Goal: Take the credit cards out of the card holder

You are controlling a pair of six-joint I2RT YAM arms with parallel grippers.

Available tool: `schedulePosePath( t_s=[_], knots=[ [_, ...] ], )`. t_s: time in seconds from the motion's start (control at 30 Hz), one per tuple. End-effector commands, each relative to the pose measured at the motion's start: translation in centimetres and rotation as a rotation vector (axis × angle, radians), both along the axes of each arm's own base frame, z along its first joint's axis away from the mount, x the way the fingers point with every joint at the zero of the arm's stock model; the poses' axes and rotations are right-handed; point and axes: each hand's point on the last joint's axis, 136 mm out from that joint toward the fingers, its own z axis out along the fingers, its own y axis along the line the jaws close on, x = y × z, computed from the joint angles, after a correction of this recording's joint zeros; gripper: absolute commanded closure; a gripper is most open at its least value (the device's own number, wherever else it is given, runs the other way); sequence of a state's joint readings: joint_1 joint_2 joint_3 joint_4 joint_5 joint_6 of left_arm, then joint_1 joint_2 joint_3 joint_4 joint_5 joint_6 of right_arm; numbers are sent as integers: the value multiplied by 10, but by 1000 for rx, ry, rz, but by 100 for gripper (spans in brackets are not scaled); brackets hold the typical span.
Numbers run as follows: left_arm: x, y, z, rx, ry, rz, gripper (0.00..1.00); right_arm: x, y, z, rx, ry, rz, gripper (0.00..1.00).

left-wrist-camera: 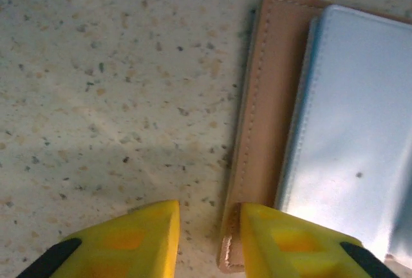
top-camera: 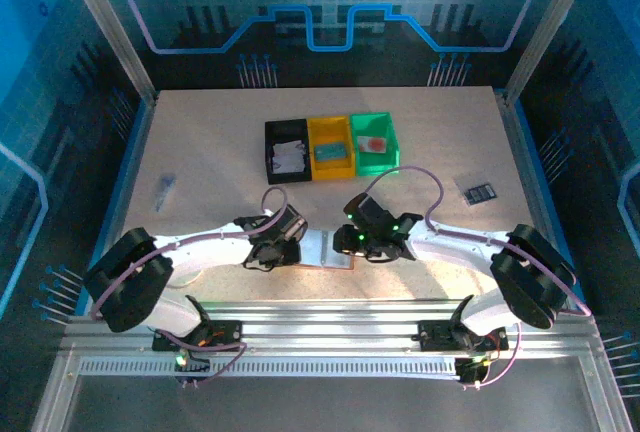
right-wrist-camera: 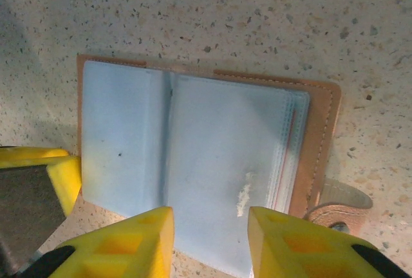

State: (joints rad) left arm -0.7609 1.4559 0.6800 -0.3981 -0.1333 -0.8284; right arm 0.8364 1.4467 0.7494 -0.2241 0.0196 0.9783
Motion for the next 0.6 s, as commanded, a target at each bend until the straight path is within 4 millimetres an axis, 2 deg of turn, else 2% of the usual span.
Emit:
schedulePosePath(
  t_s=[0.0,0.1,0.23,0.57],
  knots=[
    [-6,0,-11,11,54,-23,73,1,-11,-12,-51,10,-15,64],
    [-10,-5,-22,-4,88,-31,78,1,-10,-19,-64,23,-13,63],
    [-12,-7,-30,-14,114,-28,78,0,-11,-27,-79,38,-17,64],
    [-20,-12,-45,-44,152,-27,80,3,-3,-27,-85,30,-8,64]
  ],
)
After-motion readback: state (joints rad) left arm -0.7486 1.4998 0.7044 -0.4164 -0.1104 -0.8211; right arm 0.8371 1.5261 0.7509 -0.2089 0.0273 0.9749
